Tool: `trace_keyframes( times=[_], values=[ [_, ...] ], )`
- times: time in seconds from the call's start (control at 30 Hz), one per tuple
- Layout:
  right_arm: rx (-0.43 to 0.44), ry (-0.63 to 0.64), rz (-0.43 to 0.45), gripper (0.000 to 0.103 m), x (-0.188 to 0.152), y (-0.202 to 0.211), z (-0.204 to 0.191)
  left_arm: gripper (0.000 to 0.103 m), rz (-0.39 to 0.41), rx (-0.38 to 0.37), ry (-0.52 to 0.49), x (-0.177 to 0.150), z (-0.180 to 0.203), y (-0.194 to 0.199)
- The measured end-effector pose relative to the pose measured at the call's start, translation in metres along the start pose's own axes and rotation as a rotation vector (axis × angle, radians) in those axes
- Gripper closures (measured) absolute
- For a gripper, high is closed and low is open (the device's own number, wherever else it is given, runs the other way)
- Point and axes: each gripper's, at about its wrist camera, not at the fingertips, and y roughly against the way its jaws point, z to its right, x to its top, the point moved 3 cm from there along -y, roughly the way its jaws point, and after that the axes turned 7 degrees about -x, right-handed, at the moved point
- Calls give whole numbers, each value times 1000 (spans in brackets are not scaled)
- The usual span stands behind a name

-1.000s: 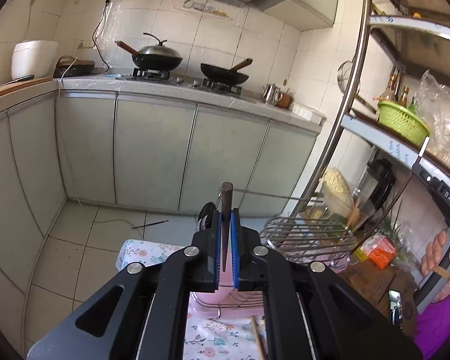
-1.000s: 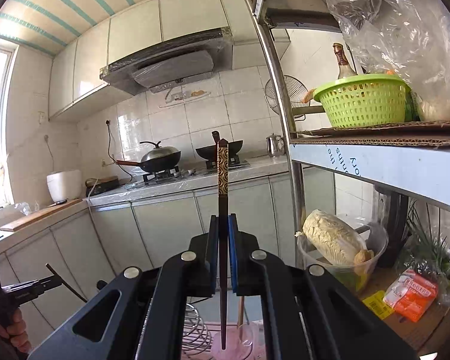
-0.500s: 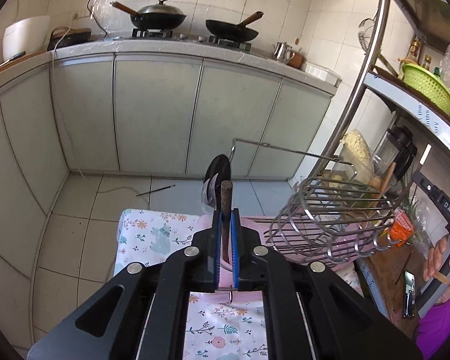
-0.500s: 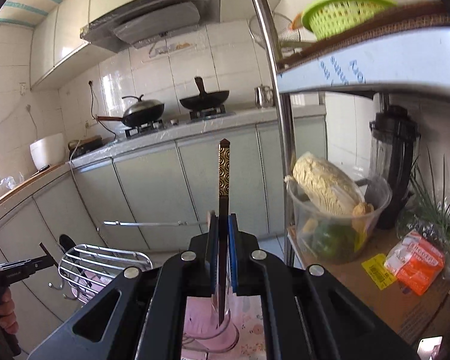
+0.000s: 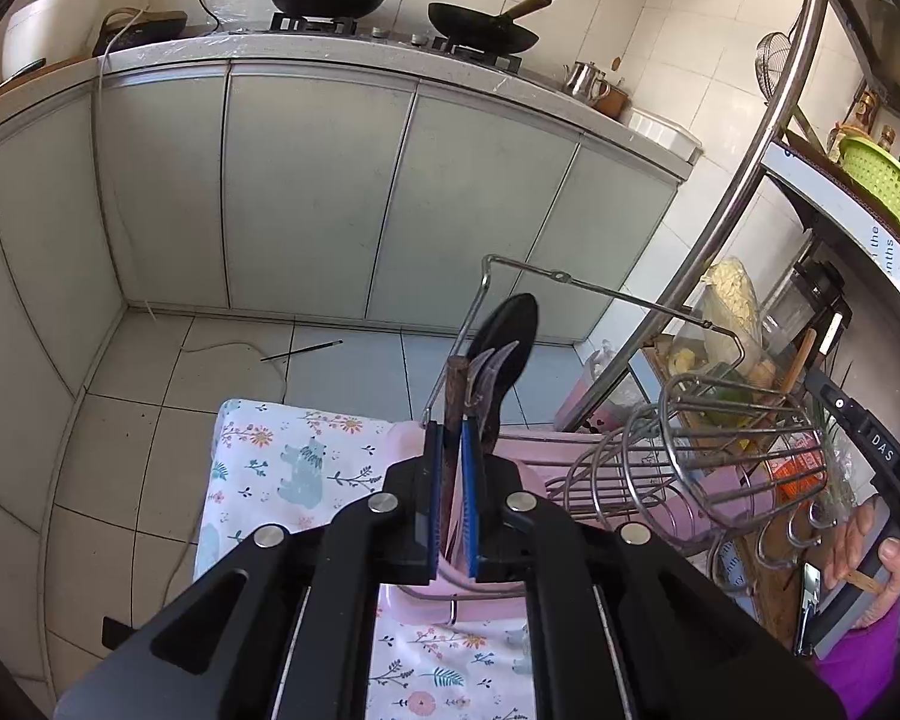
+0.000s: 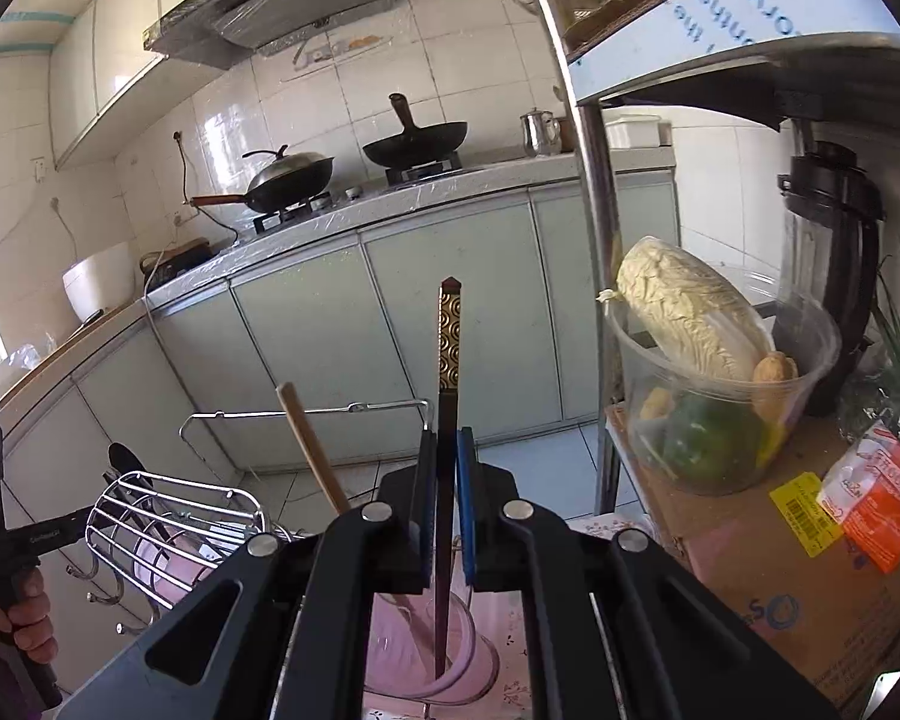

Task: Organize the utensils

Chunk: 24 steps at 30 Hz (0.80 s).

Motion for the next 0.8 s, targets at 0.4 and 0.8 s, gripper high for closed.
trace_keyframes(
  times=[0.4,0.8],
  values=[
    [-9,44,-11,97,2,10,-6,76,-18,4,25,-3,-2,-9],
    [59,15,-82,91,-11,2,-4,66,36,-16,40,5,-4,10]
  ],
)
